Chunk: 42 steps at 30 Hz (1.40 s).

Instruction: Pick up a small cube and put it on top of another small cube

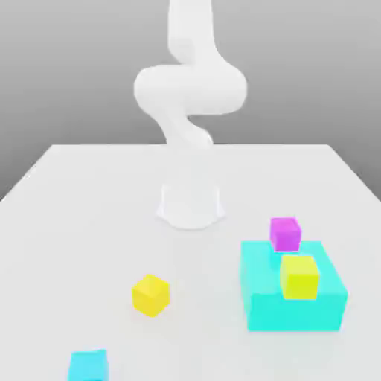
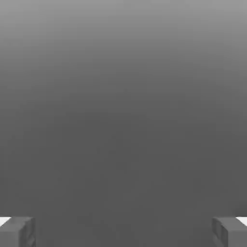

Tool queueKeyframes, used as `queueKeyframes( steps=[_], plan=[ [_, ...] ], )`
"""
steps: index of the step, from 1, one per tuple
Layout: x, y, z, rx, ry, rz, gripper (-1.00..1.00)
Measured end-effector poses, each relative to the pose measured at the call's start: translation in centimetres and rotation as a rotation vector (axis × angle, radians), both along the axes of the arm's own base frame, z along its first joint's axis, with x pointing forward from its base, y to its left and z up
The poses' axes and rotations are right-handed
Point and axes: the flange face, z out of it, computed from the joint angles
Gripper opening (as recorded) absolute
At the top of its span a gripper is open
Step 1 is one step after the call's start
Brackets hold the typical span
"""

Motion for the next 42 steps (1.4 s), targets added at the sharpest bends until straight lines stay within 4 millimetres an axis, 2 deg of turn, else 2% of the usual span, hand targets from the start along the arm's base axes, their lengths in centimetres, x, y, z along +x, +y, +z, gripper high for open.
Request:
queueKeyframes(
  steps=[3,7,11,15,22,29,33,34,39,40,42],
  plan=[
    [3.8,-1.4,-4.2,0.014,0.08,0.027,0.0],
    [7.9,-3.2,-10.2,0.027,0.181,0.053,0.0],
    [11.1,-4.9,-16.7,0.032,0.279,0.072,0.0],
    [13.3,-6.6,-23.5,0.03,0.375,0.085,0.0],
    [14.5,-10.0,-35.7,0.003,0.542,0.092,0.0],
    [12.7,-13.5,-47.1,-0.058,0.709,0.099,0.0],
    [12.5,-14.0,-52.9,-0.069,0.73,0.101,0.0],
    [12.4,-14.0,-54.2,-0.068,0.731,0.1,-1.0],
    [12.4,-14.0,-54.2,-0.067,0.732,0.1,-1.0],
    [12.3,-14.0,-54.8,-0.067,0.732,0.1,-1.0],
    [12.4,-14.0,-53.4,-0.069,0.732,0.101,-1.0]
  ],
)
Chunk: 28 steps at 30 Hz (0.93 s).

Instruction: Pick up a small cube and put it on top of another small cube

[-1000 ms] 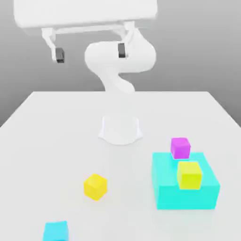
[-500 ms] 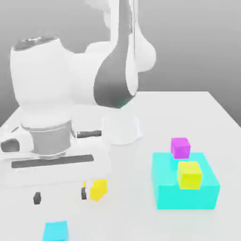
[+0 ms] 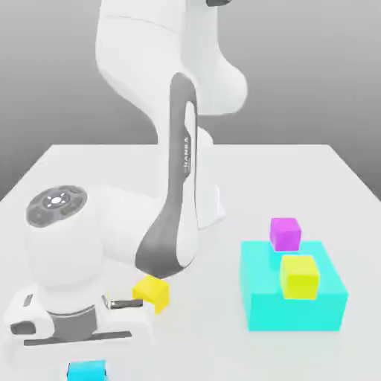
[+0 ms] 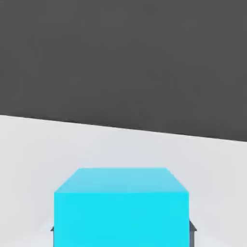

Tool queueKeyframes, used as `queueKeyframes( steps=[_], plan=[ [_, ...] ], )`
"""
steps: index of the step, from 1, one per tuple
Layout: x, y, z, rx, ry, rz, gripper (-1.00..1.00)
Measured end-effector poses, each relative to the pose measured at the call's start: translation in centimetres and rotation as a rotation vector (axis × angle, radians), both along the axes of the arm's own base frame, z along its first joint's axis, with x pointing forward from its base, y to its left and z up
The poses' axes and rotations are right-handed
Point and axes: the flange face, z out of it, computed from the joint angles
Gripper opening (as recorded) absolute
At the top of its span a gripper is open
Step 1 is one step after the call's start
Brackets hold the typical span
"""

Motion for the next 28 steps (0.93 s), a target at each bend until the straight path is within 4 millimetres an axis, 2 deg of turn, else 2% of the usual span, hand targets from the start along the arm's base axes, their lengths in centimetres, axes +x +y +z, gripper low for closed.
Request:
queueKeyframes(
  steps=[3,4,7,10,13,15,19,20,21,24,25,28],
  plan=[
    [0.0,0.1,3.9,0.001,0.0,0.001,-1.0],
    [0.0,1.3,5.0,0.009,0.001,0.035,-1.0],
    [0.1,7.7,7.8,0.04,0.003,0.213,-1.0],
    [-0.9,14.2,10.5,0.06,0.006,0.411,-1.0],
    [-3.0,21.6,13.1,0.065,0.009,0.64,-1.0],
    [-5.2,26.4,14.8,0.06,0.009,0.797,-1.0],
    [-9.4,31.0,18.0,0.028,0.005,1.025,-1.0],
    [-10.6,32.2,18.6,0.017,0.003,1.084,-1.0],
    [-11.1,32.8,18.1,0.011,0.002,1.113,-1.0],
    [-11.6,33.3,14.6,0.005,0.002,1.138,-1.0],
    [-11.7,33.3,13.5,0.003,0.002,1.14,1.0],
    [-11.7,33.3,13.5,0.003,0.002,1.14,1.0]
  ],
)
